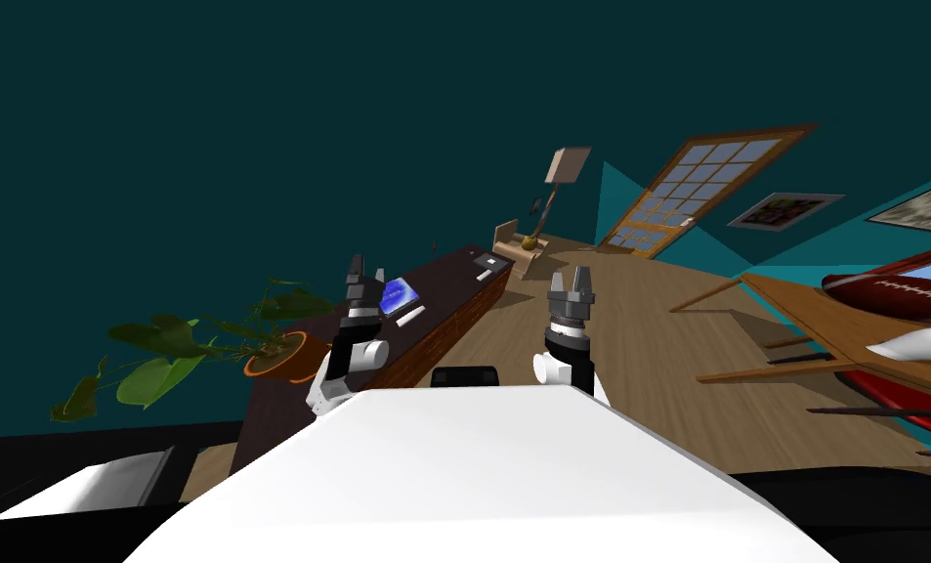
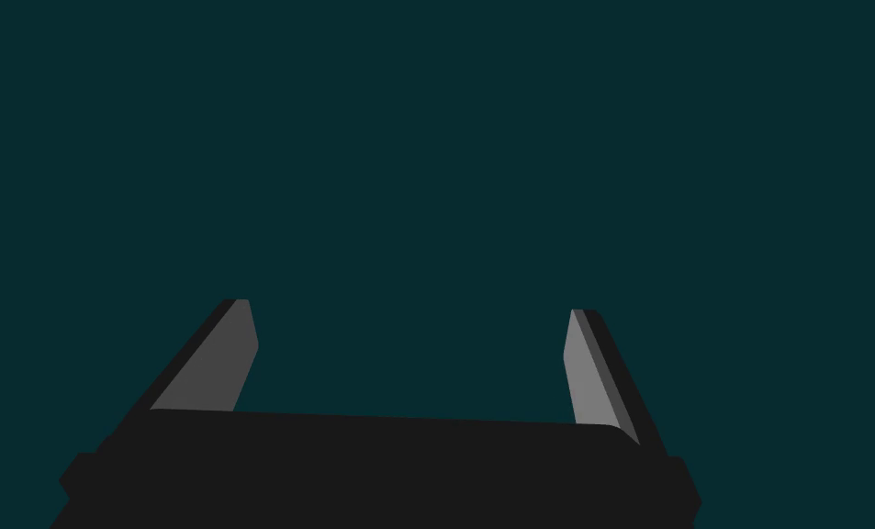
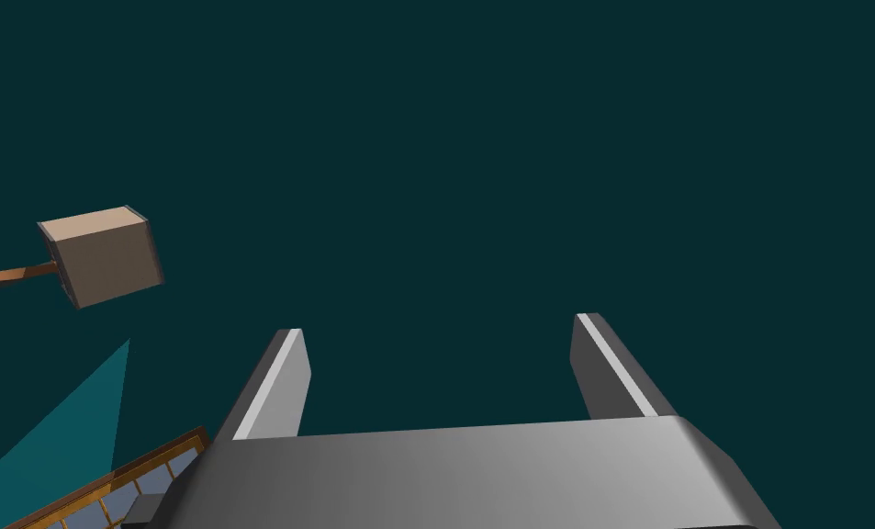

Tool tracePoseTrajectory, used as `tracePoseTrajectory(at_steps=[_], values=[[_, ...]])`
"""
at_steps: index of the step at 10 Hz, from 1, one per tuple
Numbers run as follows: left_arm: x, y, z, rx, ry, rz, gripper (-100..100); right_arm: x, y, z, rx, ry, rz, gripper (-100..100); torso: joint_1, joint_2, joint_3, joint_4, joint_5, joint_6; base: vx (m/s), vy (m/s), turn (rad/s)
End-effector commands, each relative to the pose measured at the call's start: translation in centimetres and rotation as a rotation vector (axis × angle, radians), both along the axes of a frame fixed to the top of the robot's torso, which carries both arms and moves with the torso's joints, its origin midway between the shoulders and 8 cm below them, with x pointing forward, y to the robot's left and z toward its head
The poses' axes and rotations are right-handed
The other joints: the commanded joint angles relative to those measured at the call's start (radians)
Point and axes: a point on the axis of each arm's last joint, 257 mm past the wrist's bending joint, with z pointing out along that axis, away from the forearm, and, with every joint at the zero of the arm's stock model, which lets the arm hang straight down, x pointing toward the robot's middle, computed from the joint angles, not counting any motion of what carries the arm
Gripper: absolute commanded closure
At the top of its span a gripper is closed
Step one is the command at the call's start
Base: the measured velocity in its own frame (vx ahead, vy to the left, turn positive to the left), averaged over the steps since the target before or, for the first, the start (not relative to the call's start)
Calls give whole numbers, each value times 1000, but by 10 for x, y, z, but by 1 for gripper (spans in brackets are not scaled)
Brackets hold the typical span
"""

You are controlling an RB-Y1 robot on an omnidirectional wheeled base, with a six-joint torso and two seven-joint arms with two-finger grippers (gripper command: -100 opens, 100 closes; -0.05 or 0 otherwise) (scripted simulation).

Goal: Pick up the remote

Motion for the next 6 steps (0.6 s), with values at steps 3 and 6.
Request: tracePoseTrajectory(at_steps=[3, 6], values=[[31, 22, -38, -25, 132, 1, -100, 0, 0, 0, 0, 0, 0, 0, 1, 1, 0, 0, 0, 0, 21, -30, -103], [47, 34, -64, -42, 220, 9, -100, 0, 0, 0, 0, 0, 0, 0, 1, 0, 0, 0, 0, 0, 27, -31, -68]])
